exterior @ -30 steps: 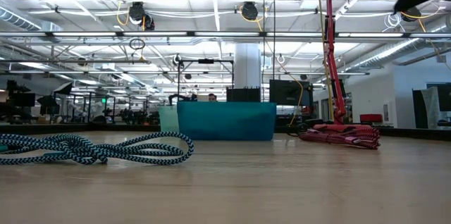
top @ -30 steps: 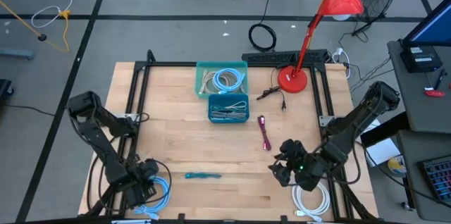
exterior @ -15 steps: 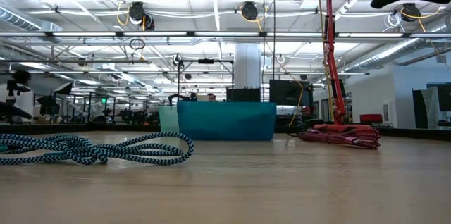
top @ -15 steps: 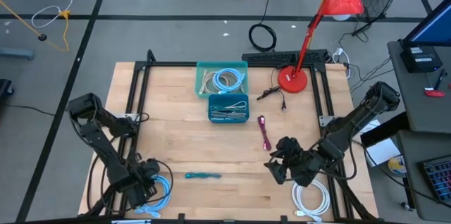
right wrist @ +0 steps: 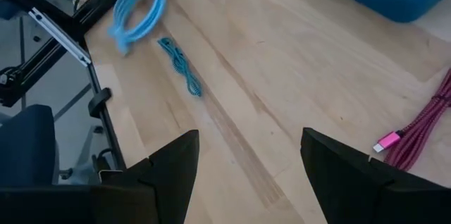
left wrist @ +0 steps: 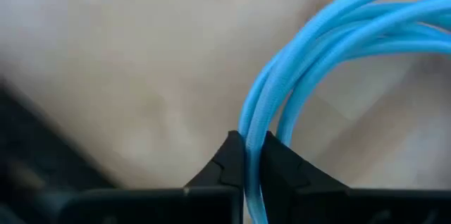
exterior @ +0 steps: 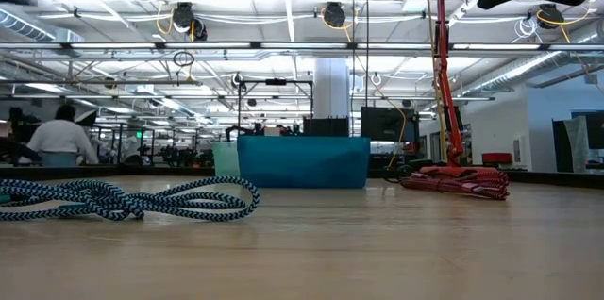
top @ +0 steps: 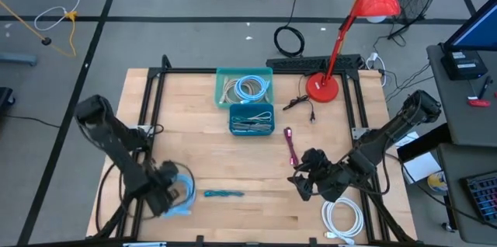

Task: Pick & Place USB Port
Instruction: Put the blue display cable into the green bin

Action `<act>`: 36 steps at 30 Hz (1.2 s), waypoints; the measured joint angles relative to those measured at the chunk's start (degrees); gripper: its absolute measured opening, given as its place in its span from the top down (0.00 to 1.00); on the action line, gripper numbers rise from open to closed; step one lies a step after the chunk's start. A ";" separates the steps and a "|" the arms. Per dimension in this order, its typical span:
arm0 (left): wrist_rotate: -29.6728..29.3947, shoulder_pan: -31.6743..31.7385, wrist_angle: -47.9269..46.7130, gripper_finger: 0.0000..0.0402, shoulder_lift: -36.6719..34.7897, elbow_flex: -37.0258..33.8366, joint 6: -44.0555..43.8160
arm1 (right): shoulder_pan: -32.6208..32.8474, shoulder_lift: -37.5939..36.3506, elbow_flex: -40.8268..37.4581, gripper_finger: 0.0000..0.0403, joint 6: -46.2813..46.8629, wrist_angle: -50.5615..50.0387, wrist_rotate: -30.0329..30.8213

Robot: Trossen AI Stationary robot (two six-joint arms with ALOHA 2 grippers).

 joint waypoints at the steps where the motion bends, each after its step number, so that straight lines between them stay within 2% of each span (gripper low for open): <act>1: -0.84 0.76 -1.97 0.96 -2.12 0.13 0.03 | -0.09 0.00 0.00 0.41 -0.44 0.23 0.00; 4: -3.19 3.05 -6.43 0.96 -9.07 0.51 -0.03 | -0.77 0.00 0.00 0.41 -1.08 0.90 0.00; 11: -18.92 13.15 -18.37 0.97 -26.68 5.12 1.52 | -1.97 0.00 0.00 0.41 -1.96 0.92 0.12; 15: -27.12 24.58 -20.21 0.97 -33.53 9.20 10.15 | -3.47 0.00 0.00 0.41 -3.53 1.18 0.22; 19: -28.53 40.56 -14.31 0.97 -35.62 13.50 26.28 | -5.71 0.00 0.00 0.41 -5.55 1.50 0.16; 23: -18.96 58.09 -1.49 0.97 -33.31 16.21 45.17 | -8.05 0.00 0.00 0.41 -8.39 2.03 -0.10; 28: -2.89 76.04 12.05 0.97 -23.44 19.46 58.79 | -11.73 -0.02 -0.01 0.41 -11.97 2.01 -3.10; 32: 6.08 84.40 15.90 0.97 -12.07 24.96 64.64 | -14.92 -0.02 0.00 0.41 -14.31 2.06 -6.67; 36: 10.36 89.26 16.05 0.97 -0.96 32.28 71.28 | -17.47 -0.04 -0.02 0.41 -16.78 2.45 -7.78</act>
